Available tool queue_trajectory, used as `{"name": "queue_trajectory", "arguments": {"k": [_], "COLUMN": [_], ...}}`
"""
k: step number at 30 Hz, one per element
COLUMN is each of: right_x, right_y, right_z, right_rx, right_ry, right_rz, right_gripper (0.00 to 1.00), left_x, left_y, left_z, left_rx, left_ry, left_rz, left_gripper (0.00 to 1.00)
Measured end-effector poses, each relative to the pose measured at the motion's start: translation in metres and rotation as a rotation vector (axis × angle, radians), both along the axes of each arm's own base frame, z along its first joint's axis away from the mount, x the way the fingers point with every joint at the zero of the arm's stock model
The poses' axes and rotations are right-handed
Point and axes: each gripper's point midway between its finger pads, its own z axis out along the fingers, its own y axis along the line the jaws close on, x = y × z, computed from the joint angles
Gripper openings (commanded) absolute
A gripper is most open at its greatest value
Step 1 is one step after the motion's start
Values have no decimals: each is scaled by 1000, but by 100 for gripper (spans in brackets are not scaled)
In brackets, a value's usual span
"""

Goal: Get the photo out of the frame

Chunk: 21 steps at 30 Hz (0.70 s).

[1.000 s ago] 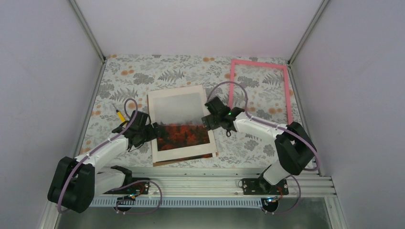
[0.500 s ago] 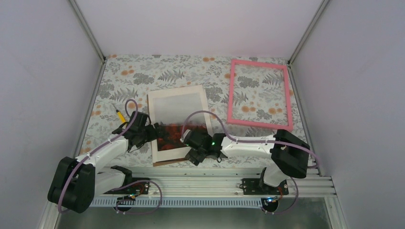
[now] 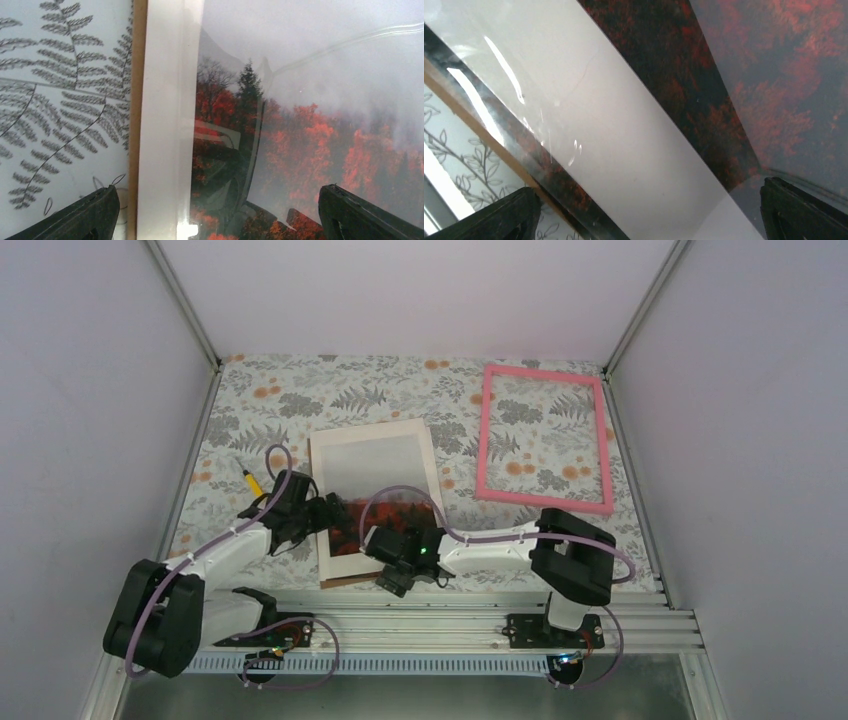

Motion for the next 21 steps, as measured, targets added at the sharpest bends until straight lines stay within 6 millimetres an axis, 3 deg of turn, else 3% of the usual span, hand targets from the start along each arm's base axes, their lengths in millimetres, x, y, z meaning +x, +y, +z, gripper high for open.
{"name": "queue_trajectory", "arguments": {"k": [7,15,21], "right_x": [18,51,57], "right_y": [16,27,26], "right_z": [2,4,6], "right_rx": [16,55,44], "right_ry": [-58,-95,-101], "right_rz": [-31,-101,-100], "right_gripper": [100,100,100], "left_x": [19,49,52], "left_y": [-6,-12,-2], "left_z": [1,3,4], "left_rx": [-6,-16,6], "left_ry": [-28,-34,-9], "left_rz": [-14,-18,-2], "left_gripper": [99,99,100]}}
